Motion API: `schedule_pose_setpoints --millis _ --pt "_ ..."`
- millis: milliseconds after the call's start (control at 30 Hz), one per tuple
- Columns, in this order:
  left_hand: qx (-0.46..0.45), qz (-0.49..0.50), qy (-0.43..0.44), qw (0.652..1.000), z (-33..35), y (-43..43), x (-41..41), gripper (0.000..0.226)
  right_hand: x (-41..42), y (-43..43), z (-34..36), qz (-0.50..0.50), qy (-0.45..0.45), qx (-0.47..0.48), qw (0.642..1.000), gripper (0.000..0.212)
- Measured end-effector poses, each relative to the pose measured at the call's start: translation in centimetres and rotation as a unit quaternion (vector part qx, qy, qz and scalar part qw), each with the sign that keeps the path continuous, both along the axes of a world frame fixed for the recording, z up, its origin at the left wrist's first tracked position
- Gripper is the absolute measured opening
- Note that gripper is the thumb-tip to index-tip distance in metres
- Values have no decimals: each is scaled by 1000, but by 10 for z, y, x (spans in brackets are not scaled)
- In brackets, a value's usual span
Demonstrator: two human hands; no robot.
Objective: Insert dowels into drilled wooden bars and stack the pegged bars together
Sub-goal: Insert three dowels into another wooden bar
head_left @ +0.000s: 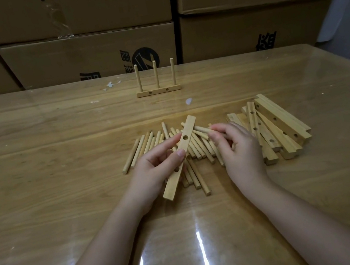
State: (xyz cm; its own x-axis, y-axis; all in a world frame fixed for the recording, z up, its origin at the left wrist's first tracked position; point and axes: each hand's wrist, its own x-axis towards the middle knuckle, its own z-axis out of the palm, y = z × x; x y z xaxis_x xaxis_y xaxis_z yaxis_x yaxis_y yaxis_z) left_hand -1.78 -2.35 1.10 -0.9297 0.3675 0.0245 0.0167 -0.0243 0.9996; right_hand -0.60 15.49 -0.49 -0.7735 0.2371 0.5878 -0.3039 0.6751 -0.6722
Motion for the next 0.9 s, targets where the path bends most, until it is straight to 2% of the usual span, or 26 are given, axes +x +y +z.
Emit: schedule_pose_setpoints --millis 200,400,600,900 --pt "100 53 -78 991 3 -3 -2 32 3 -1 2 14 -2 -62 998 42" --pt "108 67 -93 988 3 -4 -3 30 1 3 2 28 41 -119 992 16" --pt "114 68 -90 987 2 -3 -4 37 0 5 1 36 32 -144 988 13" --pt "113 67 -80 988 -1 -4 -4 37 -1 8 0 30 8 -151 988 14"
